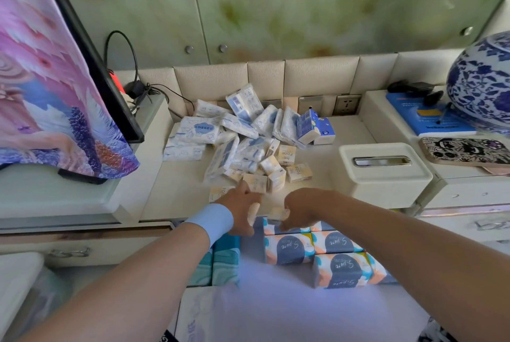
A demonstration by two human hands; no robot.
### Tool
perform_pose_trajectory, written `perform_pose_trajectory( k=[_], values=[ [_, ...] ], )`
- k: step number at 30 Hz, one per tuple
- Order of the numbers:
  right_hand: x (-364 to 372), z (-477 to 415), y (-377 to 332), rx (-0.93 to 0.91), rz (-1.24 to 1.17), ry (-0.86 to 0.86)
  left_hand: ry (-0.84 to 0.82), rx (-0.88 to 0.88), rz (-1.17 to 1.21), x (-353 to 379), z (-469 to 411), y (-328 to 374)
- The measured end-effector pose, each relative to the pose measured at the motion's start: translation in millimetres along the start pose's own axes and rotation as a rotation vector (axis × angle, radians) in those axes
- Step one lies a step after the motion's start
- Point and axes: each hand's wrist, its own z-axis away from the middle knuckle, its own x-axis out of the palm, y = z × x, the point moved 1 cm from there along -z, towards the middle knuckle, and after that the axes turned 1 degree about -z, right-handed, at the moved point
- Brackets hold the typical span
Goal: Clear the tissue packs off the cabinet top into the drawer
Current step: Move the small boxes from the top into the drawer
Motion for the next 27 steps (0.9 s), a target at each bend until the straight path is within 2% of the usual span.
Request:
perform_pose_trajectory(
  k=[5, 9, 13, 15, 18, 24, 27],
  values=[
    [18, 19, -42, -0.137, 0.028, -0.03, 0.03, -0.136, 0.235, -7, 23, -8],
    [49, 12, -75, -0.179, 0.099, 0.088, -0.091, -0.156, 0.179, -1, 44, -22],
    [74, 1, -100, -0.198, 0.343, 0.204, -0.113, -0.187, 0.125, -1, 59, -38],
    [81, -5, -102, -0.218, 0.562, 0.247, -0.113, -0.199, 0.101, -1, 65, -44],
    [90, -16, -103, -0.245, 0.801, 0.226, -0.115, -0.207, 0.13, -1, 68, -52],
    [112, -46, -107, -0.145, 0.755, 0.233, -0.194, -0.187, 0.177, 5, 61, -60],
    [124, -56, -100, -0.173, 0.719, 0.302, -0.144, -0.173, 0.246, 10, 57, -58]
  ],
)
